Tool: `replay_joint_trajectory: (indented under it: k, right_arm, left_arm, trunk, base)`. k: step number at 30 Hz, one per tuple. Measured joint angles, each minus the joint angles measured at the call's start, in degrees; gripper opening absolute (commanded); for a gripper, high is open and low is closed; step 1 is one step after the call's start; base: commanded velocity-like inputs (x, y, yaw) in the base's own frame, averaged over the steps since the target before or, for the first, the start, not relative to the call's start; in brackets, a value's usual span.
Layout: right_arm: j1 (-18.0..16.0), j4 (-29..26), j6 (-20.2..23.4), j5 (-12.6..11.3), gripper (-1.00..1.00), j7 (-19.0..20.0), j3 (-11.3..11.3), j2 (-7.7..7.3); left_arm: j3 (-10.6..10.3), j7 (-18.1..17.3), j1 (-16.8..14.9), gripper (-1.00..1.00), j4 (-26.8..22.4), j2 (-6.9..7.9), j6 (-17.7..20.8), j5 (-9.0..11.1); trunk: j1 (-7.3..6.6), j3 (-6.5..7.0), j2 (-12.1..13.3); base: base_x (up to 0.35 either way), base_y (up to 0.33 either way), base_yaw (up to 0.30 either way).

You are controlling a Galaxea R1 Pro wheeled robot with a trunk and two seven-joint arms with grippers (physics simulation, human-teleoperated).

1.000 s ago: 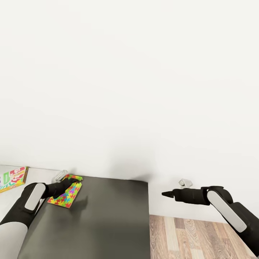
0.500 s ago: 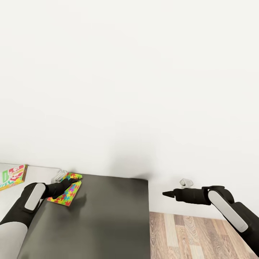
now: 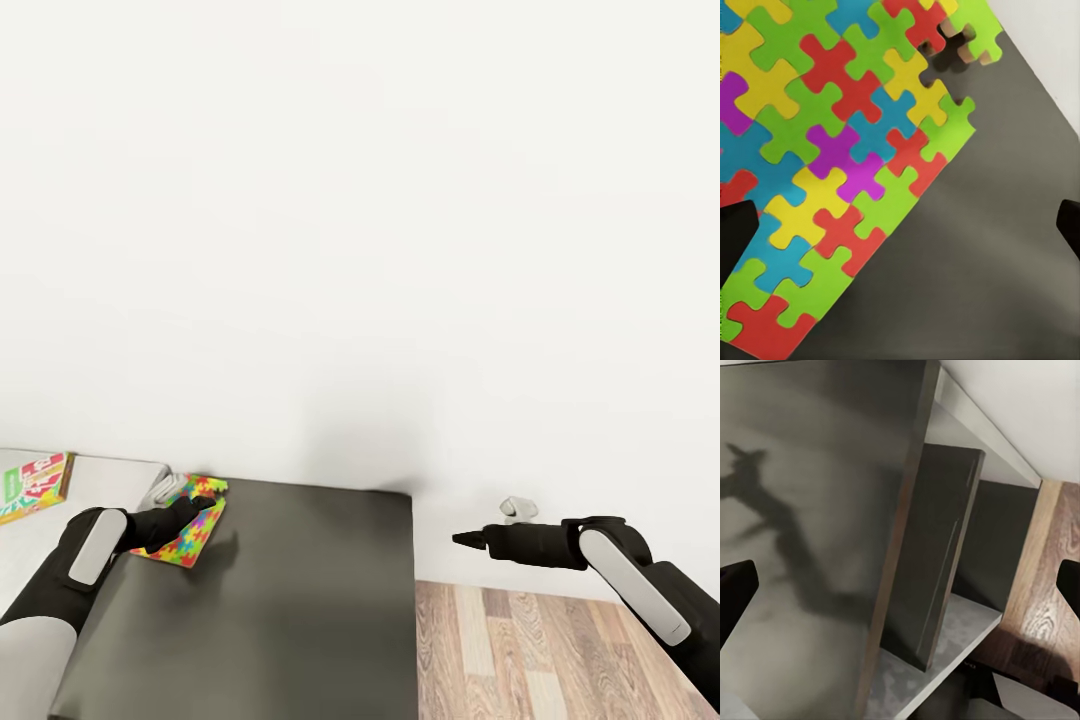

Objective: Put all the toys in the child's room - the three board games (two on the bed and one on the table), the two jigsaw puzzles on the table, and the tennis ball on the table - inside the toy box on the table in the child's room.

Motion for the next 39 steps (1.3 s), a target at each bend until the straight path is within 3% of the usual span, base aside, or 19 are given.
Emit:
replay_joint_trajectory:
  k: [13,39]
  right_arm:
    - [0.0,0.0,0.0,-0.01,1.0,0.0,0.0,-0.11]
    - [0.0,-0.06,0.0,-0.09,1.0,0.08,0.0,-0.94]
  left_arm:
    - [-0.12,-0.11,-0.05,1.0,-0.32,0.02,-0.03,-0.07]
    - [-0.15,-0.05,-0.05,1.0,-0.66,0.01,-0.11,0.09]
  trunk:
    - [-0.08,-1.03,-0.02]
    - [-0.19,-1.36,-0.02]
  base:
    - [0.0,0.0,0.0]
    - [0.0,0.0,0.0]
